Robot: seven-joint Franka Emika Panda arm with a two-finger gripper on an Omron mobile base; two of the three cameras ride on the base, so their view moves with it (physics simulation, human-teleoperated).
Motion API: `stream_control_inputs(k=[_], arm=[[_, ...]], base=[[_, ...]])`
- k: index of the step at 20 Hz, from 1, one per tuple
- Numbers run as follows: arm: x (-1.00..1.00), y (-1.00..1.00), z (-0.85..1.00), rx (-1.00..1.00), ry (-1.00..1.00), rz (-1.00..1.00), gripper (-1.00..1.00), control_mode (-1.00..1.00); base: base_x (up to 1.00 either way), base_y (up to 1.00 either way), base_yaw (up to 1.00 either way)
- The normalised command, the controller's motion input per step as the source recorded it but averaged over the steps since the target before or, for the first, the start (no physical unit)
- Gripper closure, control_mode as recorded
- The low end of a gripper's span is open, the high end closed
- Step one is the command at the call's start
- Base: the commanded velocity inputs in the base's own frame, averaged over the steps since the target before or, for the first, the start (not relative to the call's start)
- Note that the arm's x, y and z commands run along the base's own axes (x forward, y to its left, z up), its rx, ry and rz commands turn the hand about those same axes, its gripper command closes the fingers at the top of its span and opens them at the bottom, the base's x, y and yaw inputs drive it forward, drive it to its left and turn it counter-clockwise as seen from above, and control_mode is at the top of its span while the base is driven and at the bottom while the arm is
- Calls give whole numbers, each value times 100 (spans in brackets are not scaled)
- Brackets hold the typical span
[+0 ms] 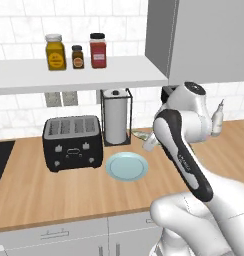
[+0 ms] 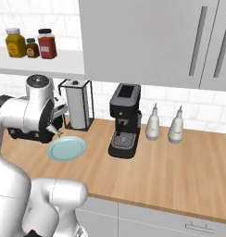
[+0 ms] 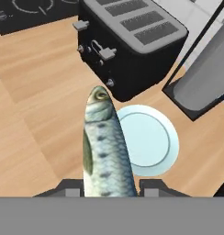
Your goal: Pick up the knife from the drawer and place it on the cutting board. Then place the meat from the plate to the cutting board.
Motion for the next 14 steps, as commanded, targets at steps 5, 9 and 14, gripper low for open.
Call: stream_control_inputs(k=[5, 9, 14], arm=[[-25, -3, 0, 0, -1, 0, 100, -100], [0, 0, 0, 0, 0, 0, 100, 100], [0, 0, 0, 0, 0, 0, 100, 100]], base=[[0, 0, 0], [-88, -6, -3], [-100, -9, -5]])
